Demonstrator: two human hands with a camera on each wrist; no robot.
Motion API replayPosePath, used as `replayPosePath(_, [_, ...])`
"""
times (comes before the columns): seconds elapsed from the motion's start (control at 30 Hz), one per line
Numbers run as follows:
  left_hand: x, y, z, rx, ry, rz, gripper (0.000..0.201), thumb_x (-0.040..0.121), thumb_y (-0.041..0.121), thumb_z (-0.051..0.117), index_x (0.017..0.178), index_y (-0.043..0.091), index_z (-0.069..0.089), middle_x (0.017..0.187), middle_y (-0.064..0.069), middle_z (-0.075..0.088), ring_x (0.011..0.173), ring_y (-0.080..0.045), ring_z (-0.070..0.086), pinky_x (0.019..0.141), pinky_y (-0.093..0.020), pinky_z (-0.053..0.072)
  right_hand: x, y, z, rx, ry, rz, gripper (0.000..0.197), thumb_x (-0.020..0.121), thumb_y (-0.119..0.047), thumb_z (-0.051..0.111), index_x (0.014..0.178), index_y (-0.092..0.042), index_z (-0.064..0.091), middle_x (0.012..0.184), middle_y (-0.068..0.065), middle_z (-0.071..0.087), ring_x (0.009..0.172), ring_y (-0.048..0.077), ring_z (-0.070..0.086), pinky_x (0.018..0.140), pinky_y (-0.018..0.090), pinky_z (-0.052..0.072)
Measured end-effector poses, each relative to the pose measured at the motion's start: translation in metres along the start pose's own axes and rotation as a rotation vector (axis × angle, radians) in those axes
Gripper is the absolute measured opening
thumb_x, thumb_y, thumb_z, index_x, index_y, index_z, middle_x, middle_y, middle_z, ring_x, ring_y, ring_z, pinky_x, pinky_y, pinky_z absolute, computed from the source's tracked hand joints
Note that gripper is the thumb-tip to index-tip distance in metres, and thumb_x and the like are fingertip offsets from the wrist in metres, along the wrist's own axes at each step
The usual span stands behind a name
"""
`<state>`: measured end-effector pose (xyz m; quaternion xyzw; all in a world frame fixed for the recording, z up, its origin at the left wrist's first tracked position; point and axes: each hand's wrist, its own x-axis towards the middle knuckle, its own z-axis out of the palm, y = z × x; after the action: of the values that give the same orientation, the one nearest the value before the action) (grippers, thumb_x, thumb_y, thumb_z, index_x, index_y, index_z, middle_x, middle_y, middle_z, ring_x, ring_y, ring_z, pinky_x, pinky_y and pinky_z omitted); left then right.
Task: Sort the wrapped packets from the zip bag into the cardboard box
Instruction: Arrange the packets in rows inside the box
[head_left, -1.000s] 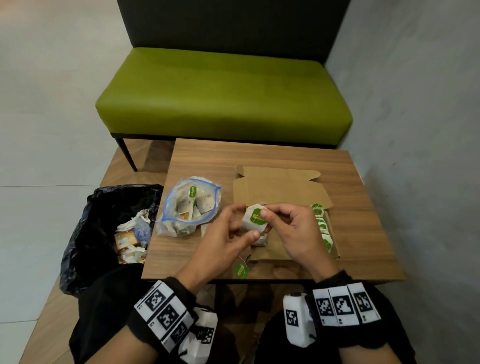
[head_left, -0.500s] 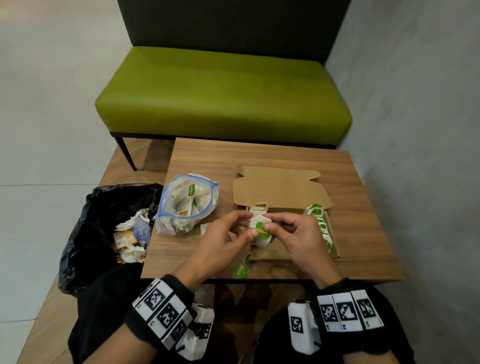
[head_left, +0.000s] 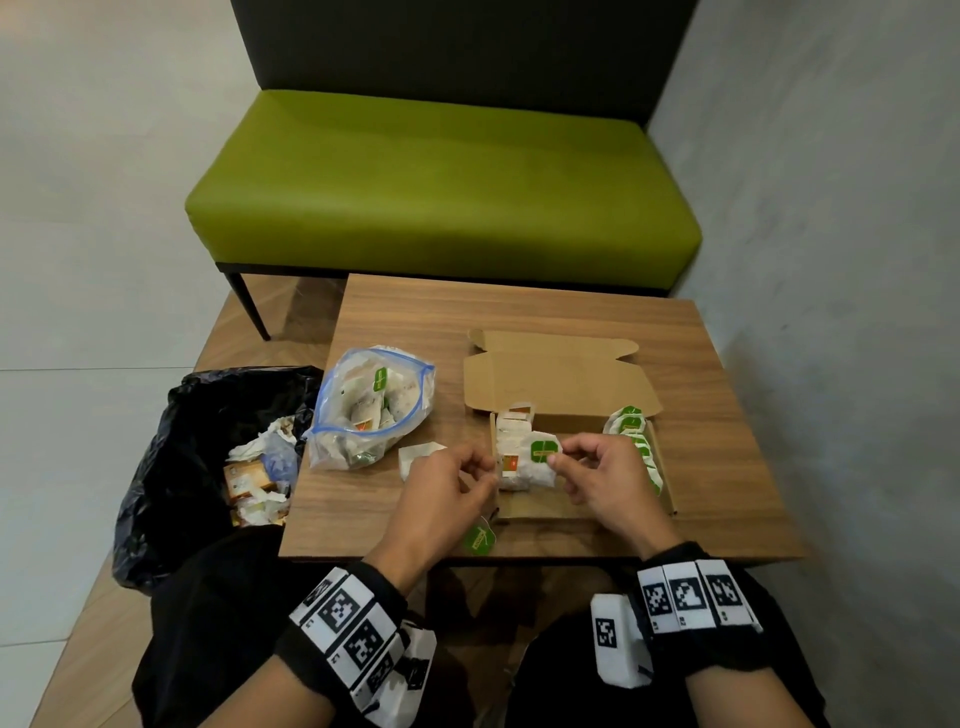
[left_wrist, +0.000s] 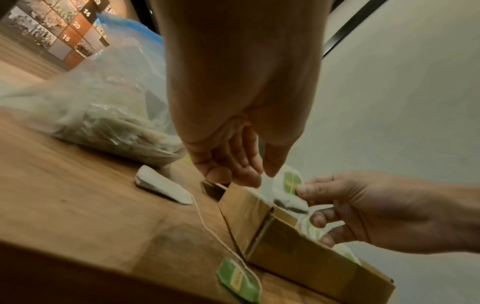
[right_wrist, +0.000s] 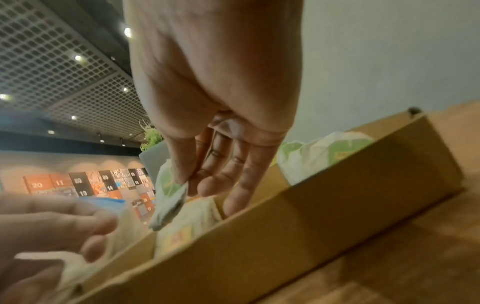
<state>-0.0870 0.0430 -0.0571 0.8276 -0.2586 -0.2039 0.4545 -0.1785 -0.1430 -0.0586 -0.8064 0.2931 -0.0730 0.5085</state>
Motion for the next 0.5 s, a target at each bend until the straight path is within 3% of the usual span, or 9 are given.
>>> replayPosePath(0.13, [-0.003, -0.008, 0.001, 0.099, -0.063, -0.009, 0.011, 0.088, 0.027, 0.07, 0.097, 0.028, 0.064, 0.08, 0.013, 0.066, 0.062, 0.003, 0.059, 0.059, -0.011, 0.045, -0.003, 0.003, -0.004, -0.001, -0.01, 0.026, 0.017, 0.088, -0.012, 0.073, 0.076, -0.024, 0.071, 0.057, -0.006, 0.062, 0.054, 0.01, 0.057, 0.048, 0.028, 0.048])
replayPosePath(0.2, [-0.004, -0.009, 0.003, 0.137, -0.083, 0.0, 0.015, 0.087, 0.03, 0.071, 0.101, 0.03, 0.063, 0.083, 0.013, 0.066, 0.065, -0.001, 0.06, 0.064, -0.016, 0.049, -0.008, -0.001, -0.012, -0.011, -0.003, 0.003, 0.014, 0.088, -0.013, 0.073, 0.08, -0.024, 0.071, 0.06, -0.003, 0.064, 0.054, 0.01, 0.058, 0.046, 0.029, 0.049])
replayPosePath(0.27, [-0.003, -0.01, 0.003, 0.164, -0.09, 0.007, 0.018, 0.087, 0.031, 0.071, 0.103, 0.03, 0.063, 0.084, 0.013, 0.066, 0.066, -0.001, 0.061, 0.069, -0.023, 0.053, -0.013, -0.003, -0.03, -0.034, 0.025, 0.004, 0.013, 0.088, -0.015, 0.073, 0.084, -0.027, 0.072, 0.066, -0.001, 0.068, 0.058, 0.01, 0.061, 0.049, 0.031, 0.051])
replayPosePath(0.37, [-0.002, -0.01, 0.003, 0.176, -0.121, 0.022, 0.02, 0.088, 0.033, 0.069, 0.108, 0.031, 0.063, 0.086, 0.014, 0.066, 0.069, 0.0, 0.061, 0.071, -0.023, 0.054, -0.018, 0.004, -0.071, -0.124, 0.104, 0.019, 0.018, 0.086, -0.017, 0.074, 0.093, -0.033, 0.07, 0.079, -0.005, 0.072, 0.071, 0.012, 0.068, 0.058, 0.031, 0.055])
replayPosePath(0.5, [-0.003, -0.008, 0.004, 0.222, -0.145, 0.043, 0.027, 0.089, 0.038, 0.067, 0.115, 0.035, 0.06, 0.088, 0.016, 0.064, 0.072, 0.0, 0.061, 0.071, -0.025, 0.055, -0.02, 0.023, -0.113, -0.249, 0.095, 0.084, 0.021, 0.081, -0.013, 0.079, 0.077, -0.032, 0.071, 0.072, -0.009, 0.074, 0.071, 0.011, 0.068, 0.064, 0.03, 0.051])
